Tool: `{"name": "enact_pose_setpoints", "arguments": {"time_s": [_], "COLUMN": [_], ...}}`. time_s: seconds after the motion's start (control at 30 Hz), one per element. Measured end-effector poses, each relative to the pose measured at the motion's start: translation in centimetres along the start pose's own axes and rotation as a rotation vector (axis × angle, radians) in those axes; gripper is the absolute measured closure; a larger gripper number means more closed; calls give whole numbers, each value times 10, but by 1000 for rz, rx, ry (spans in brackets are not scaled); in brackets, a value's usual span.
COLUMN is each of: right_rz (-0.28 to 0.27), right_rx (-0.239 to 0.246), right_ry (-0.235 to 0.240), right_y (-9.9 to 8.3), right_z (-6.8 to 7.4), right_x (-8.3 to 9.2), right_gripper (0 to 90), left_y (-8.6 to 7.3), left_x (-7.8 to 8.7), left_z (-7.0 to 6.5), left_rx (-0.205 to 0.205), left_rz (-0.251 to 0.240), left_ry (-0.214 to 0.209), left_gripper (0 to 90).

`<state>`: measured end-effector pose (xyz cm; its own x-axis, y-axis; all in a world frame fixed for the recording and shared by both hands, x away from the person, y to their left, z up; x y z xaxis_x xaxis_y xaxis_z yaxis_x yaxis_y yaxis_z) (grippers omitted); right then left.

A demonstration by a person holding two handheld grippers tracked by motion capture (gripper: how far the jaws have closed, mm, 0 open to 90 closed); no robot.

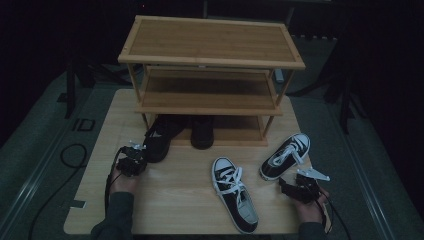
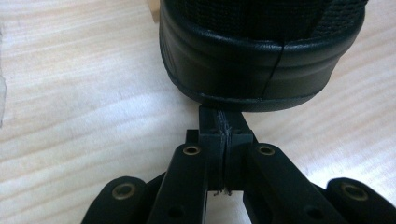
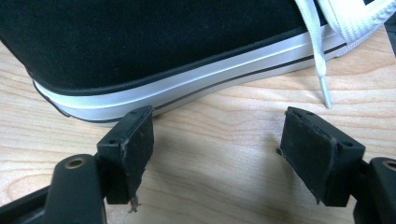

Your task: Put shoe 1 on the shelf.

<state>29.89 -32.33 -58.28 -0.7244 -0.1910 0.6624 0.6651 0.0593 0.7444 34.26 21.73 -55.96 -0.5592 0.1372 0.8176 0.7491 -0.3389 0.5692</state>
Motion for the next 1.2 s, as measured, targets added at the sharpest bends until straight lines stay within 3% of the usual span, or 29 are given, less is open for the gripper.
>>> {"name": "enact_pose_setpoints", "arguments": {"time_s": [0.43, 0.87, 1.2], "right_rz": [0, 0, 0], "right_rx": [0, 0, -1], "right_ry": [0, 0, 0], "right_y": [0, 0, 0], "right_z": [0, 0, 0], "right_x": [0, 0, 0], "right_gripper": [254, 253, 253], "left_y": [26, 58, 63], "left_x": [-3, -23, -34], "left_z": [-15, -60, -65], "left_rx": [-7, -63, -67], "left_rz": [-19, -15, 22], "left_ry": [-17, -82, -110], "left_gripper": [895, 897, 897]}}
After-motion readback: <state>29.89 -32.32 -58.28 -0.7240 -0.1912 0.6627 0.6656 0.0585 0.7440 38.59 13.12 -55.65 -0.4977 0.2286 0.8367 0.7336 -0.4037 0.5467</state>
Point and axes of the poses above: each handheld gripper's, and its own axes: x roughly backward along the jaws, y roughly out of its top, z roughly to its left, the point moved 1 cm from there along -x, roughly forward along the jaws, and after that the axes turned 6 degrees about -x, right-handed, at the moved point
